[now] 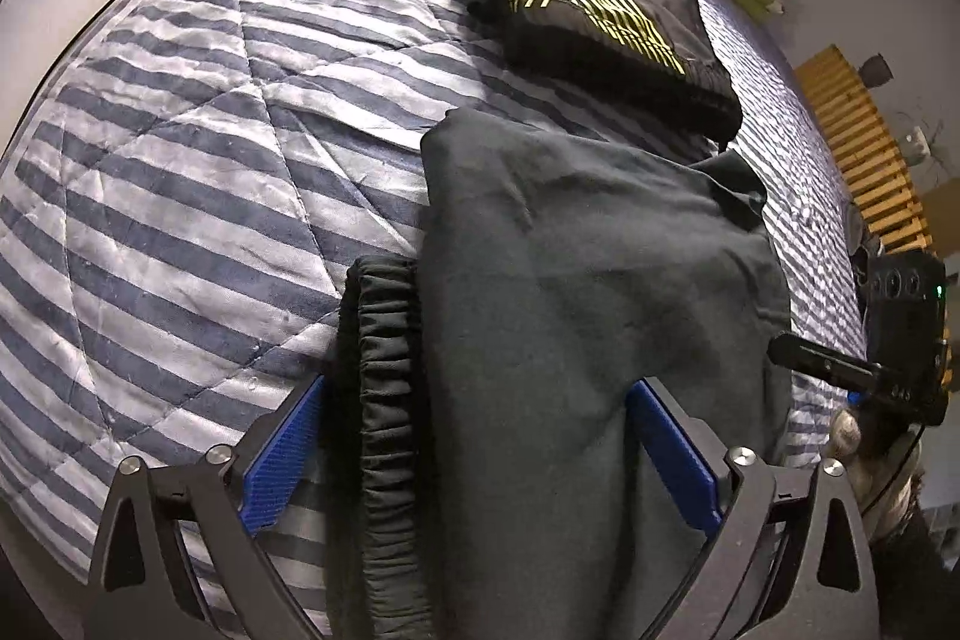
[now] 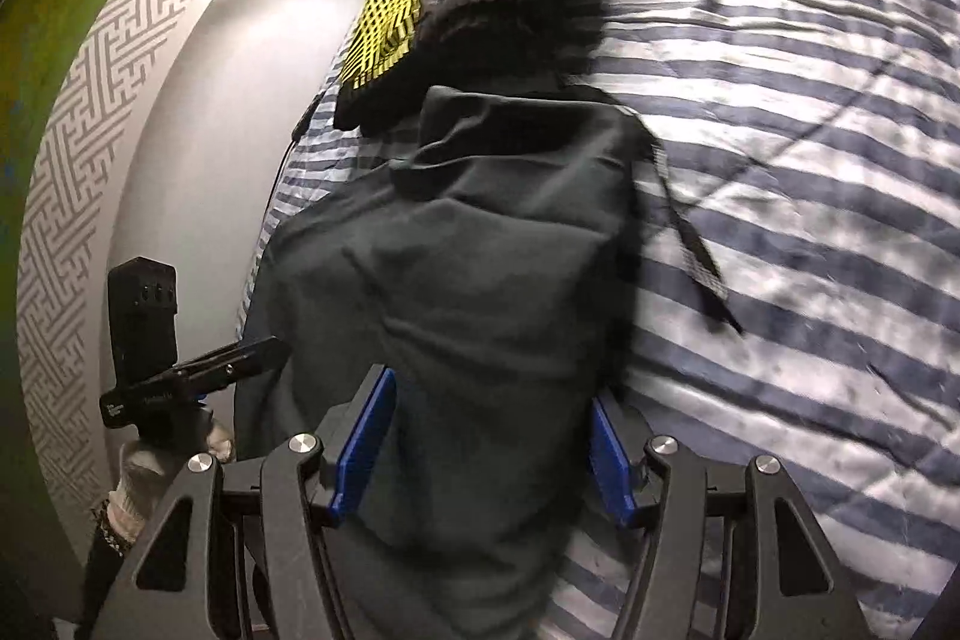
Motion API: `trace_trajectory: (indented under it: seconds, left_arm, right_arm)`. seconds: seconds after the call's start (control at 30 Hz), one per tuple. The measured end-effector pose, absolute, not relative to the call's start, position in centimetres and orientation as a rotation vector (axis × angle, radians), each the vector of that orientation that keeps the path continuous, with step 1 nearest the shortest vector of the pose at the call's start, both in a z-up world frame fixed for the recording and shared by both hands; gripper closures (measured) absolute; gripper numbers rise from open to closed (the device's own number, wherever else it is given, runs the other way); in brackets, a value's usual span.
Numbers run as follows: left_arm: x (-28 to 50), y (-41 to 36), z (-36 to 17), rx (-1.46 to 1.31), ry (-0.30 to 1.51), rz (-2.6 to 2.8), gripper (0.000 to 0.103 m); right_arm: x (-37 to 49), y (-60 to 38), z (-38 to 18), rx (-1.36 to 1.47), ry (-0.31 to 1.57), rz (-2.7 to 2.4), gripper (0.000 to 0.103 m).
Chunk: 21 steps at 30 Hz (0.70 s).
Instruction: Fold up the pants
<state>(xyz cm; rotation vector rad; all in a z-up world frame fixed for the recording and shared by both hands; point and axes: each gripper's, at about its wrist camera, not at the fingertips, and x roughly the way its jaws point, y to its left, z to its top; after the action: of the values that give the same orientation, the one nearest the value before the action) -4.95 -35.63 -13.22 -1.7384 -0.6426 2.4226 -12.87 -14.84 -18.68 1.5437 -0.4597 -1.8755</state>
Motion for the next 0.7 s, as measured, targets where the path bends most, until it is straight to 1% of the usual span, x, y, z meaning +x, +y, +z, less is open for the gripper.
trace_trajectory:
  seconds: [0.03, 0.07, 0.1, 0.13, 0.17, 0.2, 0.27, 0.3, 0.4, 0.43, 0.47, 0.53, 0.6, 0.63, 0.67, 0.7]
  left_arm:
    - [-4.8, -35.8, -13.1, -1.734, -0.648, 2.429, 0.013]
    - [-4.6, -36.0, -13.1, -1.733, -0.659, 2.442, 0.023]
    - [-4.5, -36.3, -13.0, -1.73, -0.676, 2.448, 0.027]
    - [-4.4, -36.6, -13.0, -1.726, -0.691, 2.462, 0.037]
    - [-4.2, -36.8, -12.9, -1.722, -0.693, 2.469, 0.042]
    - [-4.0, -36.7, -12.9, -1.712, -0.691, 2.475, 0.043]
    - [-3.8, -36.6, -12.8, -1.693, -0.679, 2.488, 0.043]
    - [-3.7, -36.6, -12.8, -1.685, -0.672, 2.49, 0.043]
    - [-3.6, -37.1, -12.6, -1.685, -0.669, 2.482, 0.032]
    - [-3.8, -37.1, -12.6, -1.695, -0.66, 2.493, 0.02]
    - [-4.0, -37.2, -12.7, -1.71, -0.647, 2.507, 0.011]
    - [-3.9, -37.5, -13.0, -1.705, -0.647, 2.502, 0.01]
    - [-4.2, -37.0, -13.1, -1.674, -0.631, 2.51, 0.012]
    - [-4.2, -36.8, -13.1, -1.658, -0.639, 2.503, 0.026]
    - [-4.3, -36.7, -13.0, -1.65, -0.648, 2.503, 0.034]
    - [-4.3, -36.4, -12.9, -1.655, -0.642, 2.518, 0.038]
  right_arm:
    - [-12.8, -15.1, -18.4, 1.542, -0.451, -1.876, 0.053]
    - [-12.8, -15.3, -18.4, 1.546, -0.448, -1.873, 0.06]
    - [-12.8, -15.6, -18.5, 1.549, -0.444, -1.87, 0.067]
    - [-12.8, -15.9, -18.5, 1.551, -0.435, -1.872, 0.07]
    - [-12.7, -16.1, -18.5, 1.55, -0.427, -1.874, 0.076]
    - [-12.4, -16.0, -18.4, 1.546, -0.417, -1.874, 0.08]
    - [-12.0, -16.3, -18.1, 1.532, -0.372, -1.879, 0.085]
    - [-11.9, -16.3, -18.0, 1.526, -0.354, -1.88, 0.086]
    - [-11.7, -15.9, -17.5, 1.517, -0.318, -1.884, 0.086]
    - [-11.7, -15.6, -17.5, 1.518, -0.315, -1.882, 0.086]
    - [-11.8, -15.4, -17.4, 1.521, -0.312, -1.88, 0.084]
    - [-12.0, -15.0, -17.5, 1.533, -0.318, -1.886, 0.082]
    - [-12.4, -15.0, -17.9, 1.545, -0.332, -1.889, 0.08]
    - [-12.5, -14.9, -18.2, 1.552, -0.338, -1.886, 0.08]
    - [-12.5, -14.8, -18.5, 1.561, -0.344, -1.881, 0.079]
    - [-12.5, -14.8, -18.7, 1.565, -0.352, -1.877, 0.079]
